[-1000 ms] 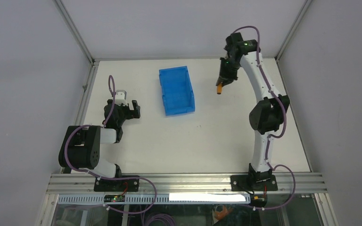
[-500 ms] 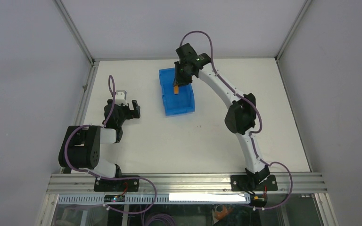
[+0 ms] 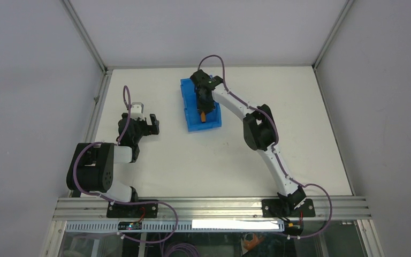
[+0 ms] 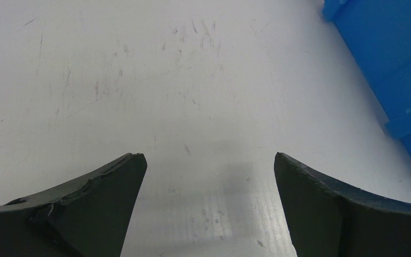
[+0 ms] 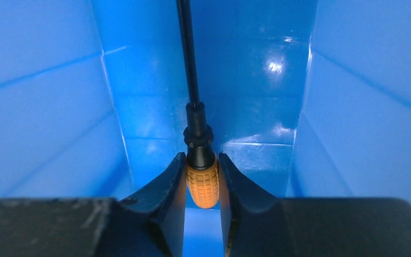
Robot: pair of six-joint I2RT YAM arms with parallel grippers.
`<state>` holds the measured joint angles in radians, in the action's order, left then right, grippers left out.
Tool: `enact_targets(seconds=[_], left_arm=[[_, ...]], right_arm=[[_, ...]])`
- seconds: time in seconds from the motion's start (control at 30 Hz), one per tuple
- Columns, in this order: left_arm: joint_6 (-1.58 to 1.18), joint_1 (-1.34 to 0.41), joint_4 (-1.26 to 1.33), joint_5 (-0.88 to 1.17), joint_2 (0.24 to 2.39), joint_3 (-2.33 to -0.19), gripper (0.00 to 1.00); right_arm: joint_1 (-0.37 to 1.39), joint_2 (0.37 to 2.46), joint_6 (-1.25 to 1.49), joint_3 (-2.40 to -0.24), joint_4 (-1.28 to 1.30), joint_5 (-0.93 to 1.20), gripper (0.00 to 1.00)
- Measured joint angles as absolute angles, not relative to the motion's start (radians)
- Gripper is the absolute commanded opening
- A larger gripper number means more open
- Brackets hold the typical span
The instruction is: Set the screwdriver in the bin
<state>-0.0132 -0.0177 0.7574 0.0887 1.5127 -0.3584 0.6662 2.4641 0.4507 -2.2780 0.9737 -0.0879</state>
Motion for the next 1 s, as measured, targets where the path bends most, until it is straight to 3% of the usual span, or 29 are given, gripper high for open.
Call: enact_targets(seconds=[0.13, 0.5, 0.57, 0.6, 0.67, 1.0], left_arm=[[-0.013, -0.018, 0.757, 0.089, 1.513, -0.358, 0.99], [-0.013, -0.018, 0.757, 0.089, 1.513, -0.358, 0.99], [-0.013, -0.018, 0.757, 0.089, 1.513, -0.358, 0.99], [-0.013, -0.018, 0.757, 0.089, 1.513, -0.358, 0.99], [-0.013, -0.018, 0.757, 0.089, 1.513, -0.358, 0.99], [-0.013, -0.018, 0.757, 0.089, 1.513, -0.358, 0.99]], right_arm=[[0.676, 2.464, 0.456, -2.270, 0.960, -0.110, 0.36], [0.685, 2.324, 0.456, -2.236, 0.940, -0.160, 0.39], [0.686, 2.262, 0.454, -2.217, 0.937, -0.155, 0.49], [0.687, 2.230, 0.452, -2.206, 0.936, -0.152, 0.62], [0.689, 2.130, 0.437, -2.145, 0.918, -0.139, 0.97], [0.612, 1.539, 0.351, -1.573, 0.724, -0.056, 1.00]])
